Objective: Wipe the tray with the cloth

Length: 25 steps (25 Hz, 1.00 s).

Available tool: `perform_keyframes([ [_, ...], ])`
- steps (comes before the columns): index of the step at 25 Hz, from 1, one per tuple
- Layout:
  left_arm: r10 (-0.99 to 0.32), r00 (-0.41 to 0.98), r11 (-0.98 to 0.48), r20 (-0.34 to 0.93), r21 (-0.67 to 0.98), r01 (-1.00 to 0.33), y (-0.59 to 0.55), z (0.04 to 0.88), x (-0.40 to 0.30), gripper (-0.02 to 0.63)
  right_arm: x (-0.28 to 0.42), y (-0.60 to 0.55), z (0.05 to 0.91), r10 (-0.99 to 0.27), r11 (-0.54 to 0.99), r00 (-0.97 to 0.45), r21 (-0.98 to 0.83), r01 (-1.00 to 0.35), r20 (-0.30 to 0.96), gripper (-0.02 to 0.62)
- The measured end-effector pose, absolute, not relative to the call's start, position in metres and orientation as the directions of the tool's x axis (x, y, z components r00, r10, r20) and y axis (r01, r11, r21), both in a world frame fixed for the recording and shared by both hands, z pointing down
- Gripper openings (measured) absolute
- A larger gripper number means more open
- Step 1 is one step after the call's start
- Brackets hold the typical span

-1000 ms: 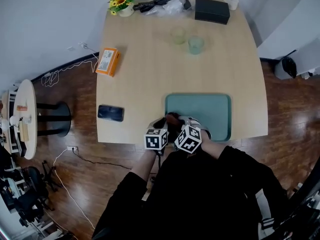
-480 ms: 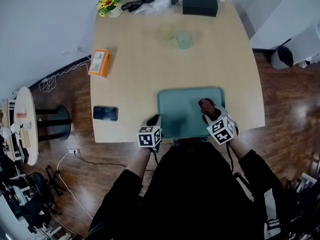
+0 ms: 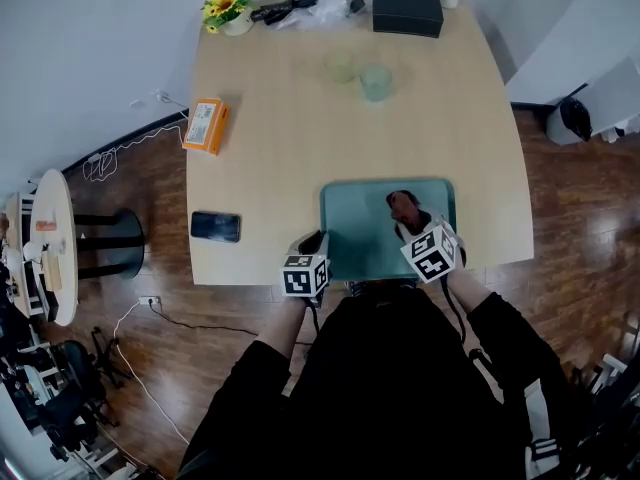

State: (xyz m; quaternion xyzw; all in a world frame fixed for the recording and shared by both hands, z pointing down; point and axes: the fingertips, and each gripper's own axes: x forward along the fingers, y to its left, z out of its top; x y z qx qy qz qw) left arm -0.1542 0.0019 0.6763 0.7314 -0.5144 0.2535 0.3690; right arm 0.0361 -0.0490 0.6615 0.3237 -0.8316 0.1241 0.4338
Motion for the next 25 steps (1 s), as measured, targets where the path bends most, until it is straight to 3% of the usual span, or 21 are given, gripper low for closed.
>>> perform_keyframes([
  [7, -0.56, 0.351, -0.203, 0.75, 0.287, -0.936, 0.003, 0.674, -0.154, 0.021, -0.125, -0.041, 0.662, -0.32, 0.888, -0.541, 0.047, -0.457, 0.778, 0.138],
  [12, -0.557, 0.36, -0.204, 0.749, 0.297, -0.933, 0.0, 0.675, -0.155, 0.021, -0.159, -0.047, 0.666, -0.306, 0.907, -0.545, 0.065, -0.416, 0.781, 0.138],
  [17, -0.554, 0.36, -0.2, 0.75, 0.3, -0.933, 0.002, 0.677, -0.157, 0.021, -0.101, -0.064, 0.666, -0.366, 0.859, -0.498, 0.08, -0.505, 0.786, 0.138],
  [25, -0.549, 0.368, -0.198, 0.75, 0.311, -0.929, 0.002, 0.675, -0.152, 0.021, 0.113, -0.094, 0.663, -0.502, 0.596, -0.284, 0.089, -0.798, 0.817, 0.14],
])
